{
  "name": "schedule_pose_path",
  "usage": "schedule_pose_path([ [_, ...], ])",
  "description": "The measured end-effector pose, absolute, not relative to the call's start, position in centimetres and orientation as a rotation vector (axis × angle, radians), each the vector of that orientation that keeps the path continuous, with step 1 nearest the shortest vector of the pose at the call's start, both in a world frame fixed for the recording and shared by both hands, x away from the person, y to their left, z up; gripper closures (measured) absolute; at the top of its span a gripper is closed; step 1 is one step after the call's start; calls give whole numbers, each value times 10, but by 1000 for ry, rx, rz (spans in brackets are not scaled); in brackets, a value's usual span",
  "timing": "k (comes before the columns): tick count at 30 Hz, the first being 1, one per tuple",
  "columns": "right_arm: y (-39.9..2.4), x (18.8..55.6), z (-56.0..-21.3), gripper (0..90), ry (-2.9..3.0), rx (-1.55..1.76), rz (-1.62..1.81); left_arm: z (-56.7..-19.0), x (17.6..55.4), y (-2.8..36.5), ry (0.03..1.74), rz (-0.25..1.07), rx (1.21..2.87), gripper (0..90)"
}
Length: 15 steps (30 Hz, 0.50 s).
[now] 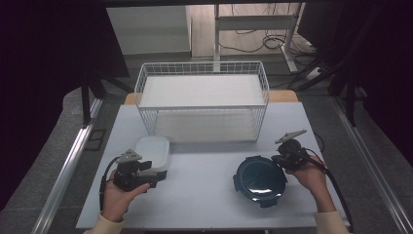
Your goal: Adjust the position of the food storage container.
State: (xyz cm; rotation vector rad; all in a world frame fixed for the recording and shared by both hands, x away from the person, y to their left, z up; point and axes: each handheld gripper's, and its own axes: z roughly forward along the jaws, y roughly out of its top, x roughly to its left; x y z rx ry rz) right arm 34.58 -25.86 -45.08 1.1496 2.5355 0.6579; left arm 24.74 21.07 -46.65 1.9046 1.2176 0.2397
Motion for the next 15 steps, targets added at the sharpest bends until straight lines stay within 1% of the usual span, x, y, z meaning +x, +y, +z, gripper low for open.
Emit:
schedule_pose_path([
  [15, -237, 338, -453, 897, 2566, 1078, 635, -467, 248, 212, 1220, 242, 1905, 264],
])
